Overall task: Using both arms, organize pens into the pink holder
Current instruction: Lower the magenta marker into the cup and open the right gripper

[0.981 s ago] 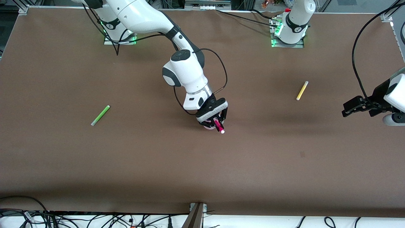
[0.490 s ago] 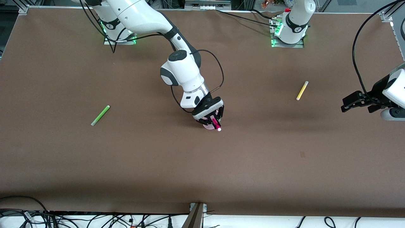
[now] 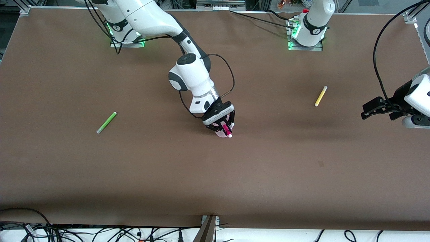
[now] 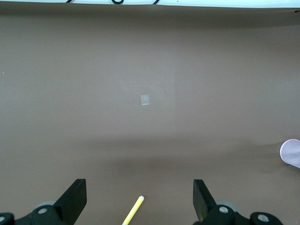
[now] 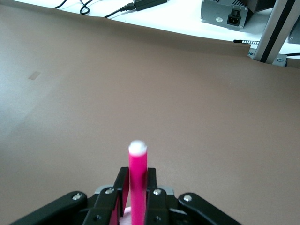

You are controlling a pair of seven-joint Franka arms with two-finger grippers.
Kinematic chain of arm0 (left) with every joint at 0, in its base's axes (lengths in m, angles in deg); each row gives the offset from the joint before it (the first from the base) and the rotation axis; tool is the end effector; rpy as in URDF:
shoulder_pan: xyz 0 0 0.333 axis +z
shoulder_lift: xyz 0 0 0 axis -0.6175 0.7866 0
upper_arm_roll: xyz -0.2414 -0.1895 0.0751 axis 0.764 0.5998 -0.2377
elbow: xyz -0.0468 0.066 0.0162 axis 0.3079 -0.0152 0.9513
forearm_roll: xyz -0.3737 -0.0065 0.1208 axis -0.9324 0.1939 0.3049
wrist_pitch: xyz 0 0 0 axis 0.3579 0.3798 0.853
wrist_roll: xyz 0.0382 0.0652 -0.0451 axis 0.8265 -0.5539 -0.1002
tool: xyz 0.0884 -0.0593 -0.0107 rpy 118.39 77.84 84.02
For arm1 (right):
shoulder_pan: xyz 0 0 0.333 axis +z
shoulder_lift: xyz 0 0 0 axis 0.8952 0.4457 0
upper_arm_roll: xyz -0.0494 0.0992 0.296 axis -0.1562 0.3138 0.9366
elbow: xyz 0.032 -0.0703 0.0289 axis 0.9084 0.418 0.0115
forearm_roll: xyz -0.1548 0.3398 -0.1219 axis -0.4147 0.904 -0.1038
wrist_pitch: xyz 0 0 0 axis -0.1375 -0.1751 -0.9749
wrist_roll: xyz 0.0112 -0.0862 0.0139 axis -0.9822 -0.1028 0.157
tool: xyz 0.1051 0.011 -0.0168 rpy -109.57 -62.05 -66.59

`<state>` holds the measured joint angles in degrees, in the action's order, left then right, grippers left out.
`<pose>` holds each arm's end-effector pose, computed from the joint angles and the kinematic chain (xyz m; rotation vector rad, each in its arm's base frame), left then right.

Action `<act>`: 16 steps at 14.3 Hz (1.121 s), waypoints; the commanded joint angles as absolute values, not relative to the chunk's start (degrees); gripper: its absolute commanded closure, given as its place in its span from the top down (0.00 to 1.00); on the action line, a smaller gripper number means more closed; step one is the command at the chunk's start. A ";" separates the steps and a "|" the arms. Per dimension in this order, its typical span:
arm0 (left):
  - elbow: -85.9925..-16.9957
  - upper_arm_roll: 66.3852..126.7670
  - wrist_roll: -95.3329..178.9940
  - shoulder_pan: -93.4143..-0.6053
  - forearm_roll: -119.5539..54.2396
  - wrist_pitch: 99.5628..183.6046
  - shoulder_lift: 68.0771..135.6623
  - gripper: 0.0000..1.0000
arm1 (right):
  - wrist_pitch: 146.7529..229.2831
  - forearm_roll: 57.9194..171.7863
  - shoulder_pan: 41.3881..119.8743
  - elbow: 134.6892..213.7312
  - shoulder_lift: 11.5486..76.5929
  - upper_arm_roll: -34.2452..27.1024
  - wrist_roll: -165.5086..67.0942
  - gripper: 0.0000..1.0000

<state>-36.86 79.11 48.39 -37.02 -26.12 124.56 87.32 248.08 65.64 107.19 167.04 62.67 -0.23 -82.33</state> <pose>0.6272 0.0008 0.5687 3.0951 0.0161 0.1057 0.5411 0.5099 0.2833 -2.6039 -0.6110 -0.9209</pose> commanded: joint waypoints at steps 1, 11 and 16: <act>-36.42 79.66 49.60 -36.82 -26.30 124.62 87.23 1.00 | 248.71 64.38 108.18 171.68 59.28 -1.55 -84.03 0.34; -36.07 79.74 49.60 -36.91 -27.00 124.62 88.29 1.00 | 230.91 65.09 107.30 165.56 54.27 -2.87 -82.63 1.00; -35.63 80.09 48.90 -36.99 -27.18 124.44 88.11 1.00 | 213.59 70.16 104.15 163.96 48.05 -3.04 -82.80 1.00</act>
<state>-36.73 79.81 48.40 -37.16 -26.12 124.63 88.14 219.71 67.29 106.27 163.46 51.60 -3.40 -82.61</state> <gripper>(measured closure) 0.000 0.000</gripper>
